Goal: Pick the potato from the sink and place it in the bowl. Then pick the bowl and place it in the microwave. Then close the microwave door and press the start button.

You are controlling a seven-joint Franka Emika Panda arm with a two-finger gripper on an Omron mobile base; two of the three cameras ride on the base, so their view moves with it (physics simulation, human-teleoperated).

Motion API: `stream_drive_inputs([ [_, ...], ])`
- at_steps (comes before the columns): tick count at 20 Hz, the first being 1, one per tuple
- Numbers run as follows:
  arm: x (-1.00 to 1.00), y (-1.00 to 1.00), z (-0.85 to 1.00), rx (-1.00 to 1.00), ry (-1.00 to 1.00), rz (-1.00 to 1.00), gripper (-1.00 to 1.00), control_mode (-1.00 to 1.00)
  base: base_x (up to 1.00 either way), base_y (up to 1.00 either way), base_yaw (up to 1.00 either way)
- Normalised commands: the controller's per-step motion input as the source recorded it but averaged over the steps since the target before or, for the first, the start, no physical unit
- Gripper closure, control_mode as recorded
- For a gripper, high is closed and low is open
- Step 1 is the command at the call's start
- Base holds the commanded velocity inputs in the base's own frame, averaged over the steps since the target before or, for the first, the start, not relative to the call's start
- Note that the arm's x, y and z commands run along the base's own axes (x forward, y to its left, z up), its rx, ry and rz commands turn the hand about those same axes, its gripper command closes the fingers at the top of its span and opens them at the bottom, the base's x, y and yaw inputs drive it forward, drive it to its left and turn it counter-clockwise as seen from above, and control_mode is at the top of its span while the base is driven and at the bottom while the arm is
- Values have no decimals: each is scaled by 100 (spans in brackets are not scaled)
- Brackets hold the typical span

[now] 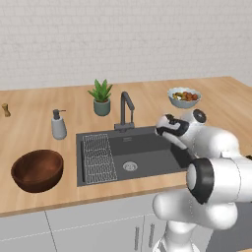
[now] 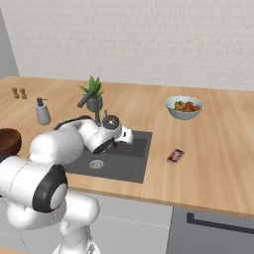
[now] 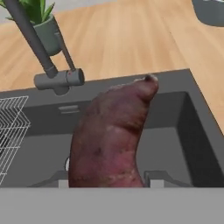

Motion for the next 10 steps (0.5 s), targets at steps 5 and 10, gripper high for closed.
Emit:
stream_drive_inputs([
  [5, -54, 9, 100, 1, -4, 0, 100, -100, 0, 0, 0],
  [10, -60, 31, 100, 9, 12, 2, 100, -100, 0, 0, 0],
])
